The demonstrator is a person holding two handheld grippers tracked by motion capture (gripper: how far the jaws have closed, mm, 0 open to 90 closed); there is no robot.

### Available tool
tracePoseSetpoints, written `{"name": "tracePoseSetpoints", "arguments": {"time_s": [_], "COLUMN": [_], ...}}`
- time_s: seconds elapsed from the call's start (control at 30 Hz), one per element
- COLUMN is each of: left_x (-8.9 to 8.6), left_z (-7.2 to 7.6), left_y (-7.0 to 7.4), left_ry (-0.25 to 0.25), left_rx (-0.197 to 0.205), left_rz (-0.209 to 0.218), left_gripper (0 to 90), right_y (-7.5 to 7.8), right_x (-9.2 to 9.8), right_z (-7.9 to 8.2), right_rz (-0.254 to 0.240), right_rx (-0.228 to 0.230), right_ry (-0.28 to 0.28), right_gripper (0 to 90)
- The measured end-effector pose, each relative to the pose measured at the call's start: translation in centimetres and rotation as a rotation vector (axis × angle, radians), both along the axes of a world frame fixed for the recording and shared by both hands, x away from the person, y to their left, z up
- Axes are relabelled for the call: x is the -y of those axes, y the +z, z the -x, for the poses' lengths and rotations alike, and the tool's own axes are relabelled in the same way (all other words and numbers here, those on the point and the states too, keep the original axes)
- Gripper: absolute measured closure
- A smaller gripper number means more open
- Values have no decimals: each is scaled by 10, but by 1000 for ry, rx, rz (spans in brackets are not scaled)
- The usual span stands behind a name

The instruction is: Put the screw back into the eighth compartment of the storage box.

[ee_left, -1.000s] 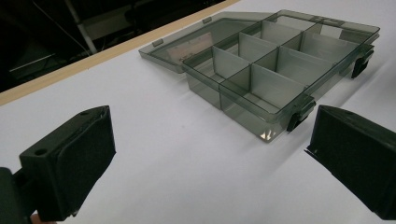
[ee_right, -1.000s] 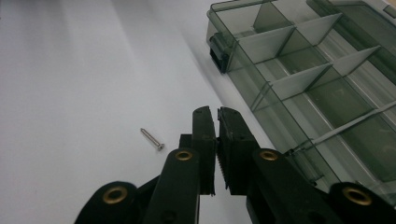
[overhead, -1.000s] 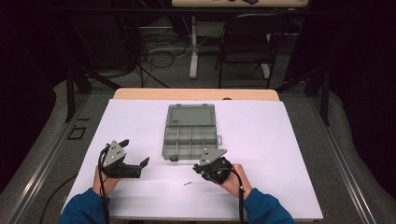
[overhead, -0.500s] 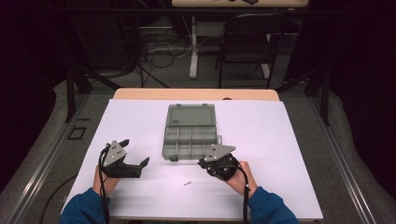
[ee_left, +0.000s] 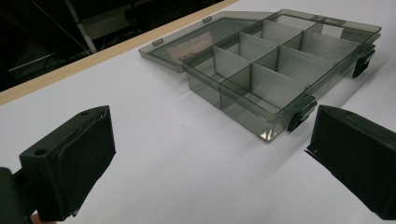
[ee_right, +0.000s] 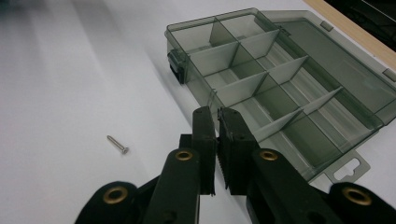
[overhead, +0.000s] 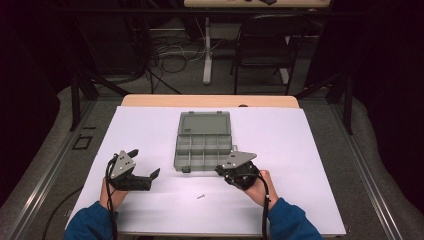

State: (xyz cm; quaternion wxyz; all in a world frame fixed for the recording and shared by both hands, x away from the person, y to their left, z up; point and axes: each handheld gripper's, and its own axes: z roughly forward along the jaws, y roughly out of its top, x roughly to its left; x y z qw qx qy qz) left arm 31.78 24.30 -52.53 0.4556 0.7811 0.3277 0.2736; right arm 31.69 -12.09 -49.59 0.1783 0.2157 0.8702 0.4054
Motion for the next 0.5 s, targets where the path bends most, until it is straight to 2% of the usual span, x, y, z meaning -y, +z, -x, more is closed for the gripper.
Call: {"name": "tracePoseSetpoints", "arguments": {"time_s": [0.17, 0.5], "left_x": [-1, 1], "left_z": [0, 0], "left_y": [0, 0], "left_ry": [1, -1], "left_rx": [4, 2], "left_rz": [1, 0], "left_gripper": [0, 0], "right_y": [1, 3], "right_x": [1, 3], "right_z": [-3, -12], "right_rz": [-10, 2], "right_rx": [13, 20], "right_ry": [-14, -41], "right_gripper": [855, 855]}}
